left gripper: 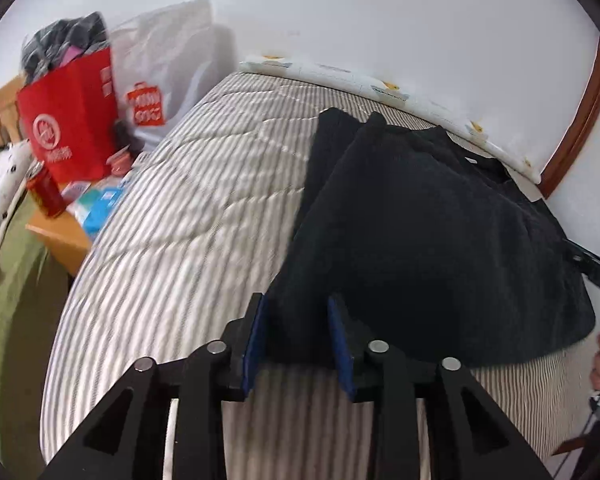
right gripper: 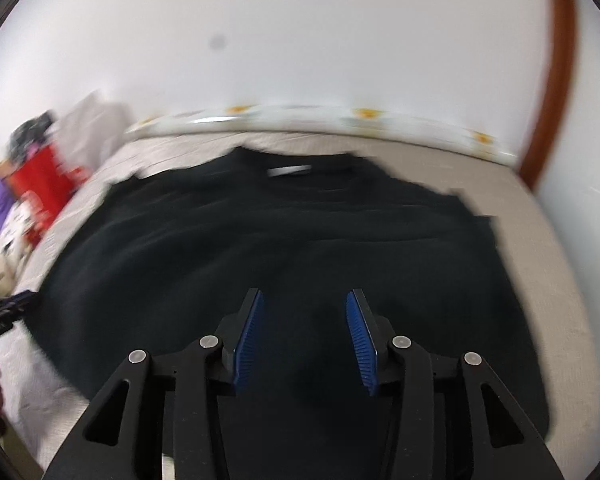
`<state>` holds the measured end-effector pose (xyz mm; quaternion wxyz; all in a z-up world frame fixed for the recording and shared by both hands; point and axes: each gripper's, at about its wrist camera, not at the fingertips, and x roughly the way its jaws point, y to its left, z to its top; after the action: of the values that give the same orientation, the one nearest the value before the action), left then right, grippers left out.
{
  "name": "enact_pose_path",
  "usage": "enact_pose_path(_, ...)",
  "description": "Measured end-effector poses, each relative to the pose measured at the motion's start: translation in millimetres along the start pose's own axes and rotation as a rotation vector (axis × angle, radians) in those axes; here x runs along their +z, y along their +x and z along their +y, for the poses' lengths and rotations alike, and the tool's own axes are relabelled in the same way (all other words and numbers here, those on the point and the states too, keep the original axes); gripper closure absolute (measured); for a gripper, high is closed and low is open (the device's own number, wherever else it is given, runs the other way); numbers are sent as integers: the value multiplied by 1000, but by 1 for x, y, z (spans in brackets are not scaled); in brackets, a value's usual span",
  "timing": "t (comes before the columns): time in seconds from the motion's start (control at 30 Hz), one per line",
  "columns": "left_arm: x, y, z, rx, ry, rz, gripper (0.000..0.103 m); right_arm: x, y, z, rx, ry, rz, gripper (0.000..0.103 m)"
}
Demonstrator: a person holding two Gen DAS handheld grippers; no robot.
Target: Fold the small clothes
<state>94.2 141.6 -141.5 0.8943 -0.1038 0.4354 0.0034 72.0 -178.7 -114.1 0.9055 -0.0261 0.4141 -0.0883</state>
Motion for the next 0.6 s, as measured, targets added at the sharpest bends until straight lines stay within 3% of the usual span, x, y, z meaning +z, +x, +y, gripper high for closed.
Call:
enact_pose_path(0.3, -42, -19, 53, -35, -63, 27, 70, -21, 11, 152, 151, -237, 32, 55)
enact_pose_path(0.37, -45, -21, 58, -48, -49, 15, 69, -31, 13, 177, 185, -281, 30, 46)
enact_pose_path(0.47, -47, -23, 61, -50, -19, 11, 57, -49, 13, 211, 183, -353, 48, 46)
enact_pose_path(0.6, -45, -24, 65, -61, 20, 2, 54, -60, 6, 235, 223, -408, 49, 45)
